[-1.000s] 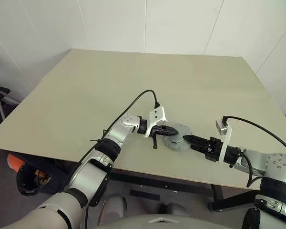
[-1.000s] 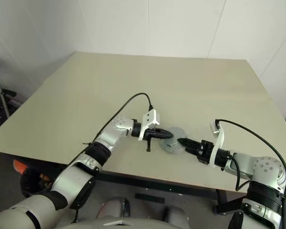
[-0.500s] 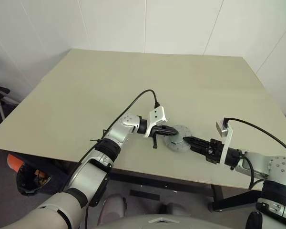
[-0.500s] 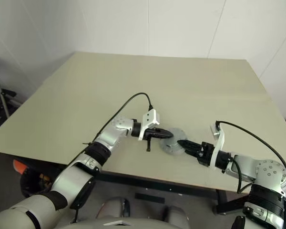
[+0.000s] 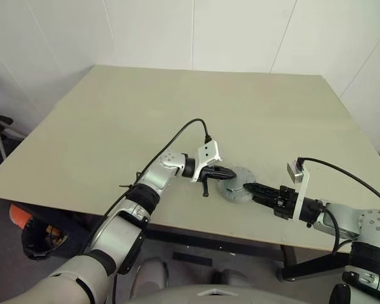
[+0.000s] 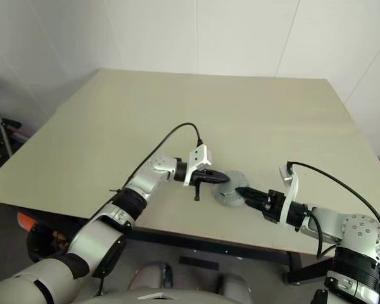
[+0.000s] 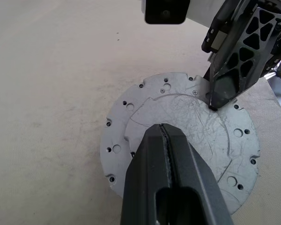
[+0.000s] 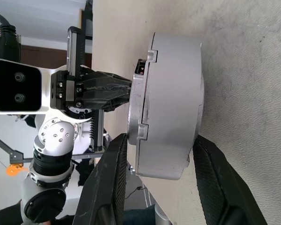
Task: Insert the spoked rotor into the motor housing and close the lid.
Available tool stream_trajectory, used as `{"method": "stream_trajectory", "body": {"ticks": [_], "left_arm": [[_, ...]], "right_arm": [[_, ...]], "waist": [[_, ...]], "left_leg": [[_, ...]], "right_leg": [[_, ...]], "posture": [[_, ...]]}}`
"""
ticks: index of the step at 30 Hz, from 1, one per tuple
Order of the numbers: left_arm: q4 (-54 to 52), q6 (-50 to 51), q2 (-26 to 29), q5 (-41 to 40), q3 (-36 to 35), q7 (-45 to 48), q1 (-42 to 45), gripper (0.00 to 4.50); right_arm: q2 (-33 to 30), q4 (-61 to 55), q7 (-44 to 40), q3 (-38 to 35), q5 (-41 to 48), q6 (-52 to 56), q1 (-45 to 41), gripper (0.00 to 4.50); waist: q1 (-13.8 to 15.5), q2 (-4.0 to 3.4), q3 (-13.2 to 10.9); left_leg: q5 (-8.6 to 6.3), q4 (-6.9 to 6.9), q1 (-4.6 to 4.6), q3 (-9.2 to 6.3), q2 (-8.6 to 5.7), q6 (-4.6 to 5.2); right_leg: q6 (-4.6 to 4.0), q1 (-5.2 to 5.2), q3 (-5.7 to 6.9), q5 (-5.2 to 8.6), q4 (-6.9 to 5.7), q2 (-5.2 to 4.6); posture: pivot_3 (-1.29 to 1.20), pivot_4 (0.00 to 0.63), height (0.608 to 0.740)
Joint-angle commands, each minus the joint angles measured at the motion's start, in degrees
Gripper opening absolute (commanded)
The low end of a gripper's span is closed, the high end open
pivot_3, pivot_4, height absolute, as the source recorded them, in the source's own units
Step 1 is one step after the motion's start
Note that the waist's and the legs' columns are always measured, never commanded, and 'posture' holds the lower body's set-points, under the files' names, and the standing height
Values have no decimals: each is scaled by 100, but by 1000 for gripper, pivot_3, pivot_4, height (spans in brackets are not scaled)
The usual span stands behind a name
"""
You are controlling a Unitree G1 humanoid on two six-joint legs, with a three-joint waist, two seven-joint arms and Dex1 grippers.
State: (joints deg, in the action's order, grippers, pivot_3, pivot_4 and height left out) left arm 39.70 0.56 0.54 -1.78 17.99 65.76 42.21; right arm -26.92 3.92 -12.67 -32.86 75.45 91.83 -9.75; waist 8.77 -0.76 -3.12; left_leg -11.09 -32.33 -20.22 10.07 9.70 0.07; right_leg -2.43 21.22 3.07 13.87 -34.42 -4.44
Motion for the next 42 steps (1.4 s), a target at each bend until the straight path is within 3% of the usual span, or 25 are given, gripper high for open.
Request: {"method": "stream_trajectory", "body": {"ticks": [1,6,16,32,37,42], "left_arm": [[80,95,-12,98,153,-4,-80,0],[62,108,-17,92,147,-22,-96,0],[24,122,-25,75,155,-47,-133,0],[-10,140,-4,38,82,-103,-133,0],[-313,472,23,-396,-363,-198,-94,0],[-1692,1979,127,-1704,-1142,-149,-360,0]], "right_arm": [[-148,-294,-316,100,590,67,-101,1972],[3,-210,33,65,271,-253,-176,1648],[193,-77,601,-108,83,-827,-272,1647],[197,-139,663,-20,233,-854,-271,1634],[274,-237,773,-45,487,-913,-331,1633],[318,-257,893,6,616,-1028,-295,1631]], "waist": [[7,0,0],[1,1,0],[-12,0,0],[-10,1,0],[-15,1,0],[-19,0,-2]], "left_leg": [[0,0,0,0,0,0],[-1,-1,-5,-1,-4,1],[3,-4,29,-2,-2,-5],[9,-4,27,1,-3,-12],[9,-4,21,1,-3,-12],[20,-2,-11,3,-4,-30]], "right_leg": [[0,-1,0,0,0,0],[1,1,1,1,-1,-4],[42,-27,1,23,-5,-9],[47,-31,4,21,-5,-18],[47,-20,4,21,-6,-18],[7,18,5,1,-24,-17]], "posture": [[0,0,740],[0,0,740],[0,0,740],[0,0,740],[0,0,740],[0,0,740]]}}
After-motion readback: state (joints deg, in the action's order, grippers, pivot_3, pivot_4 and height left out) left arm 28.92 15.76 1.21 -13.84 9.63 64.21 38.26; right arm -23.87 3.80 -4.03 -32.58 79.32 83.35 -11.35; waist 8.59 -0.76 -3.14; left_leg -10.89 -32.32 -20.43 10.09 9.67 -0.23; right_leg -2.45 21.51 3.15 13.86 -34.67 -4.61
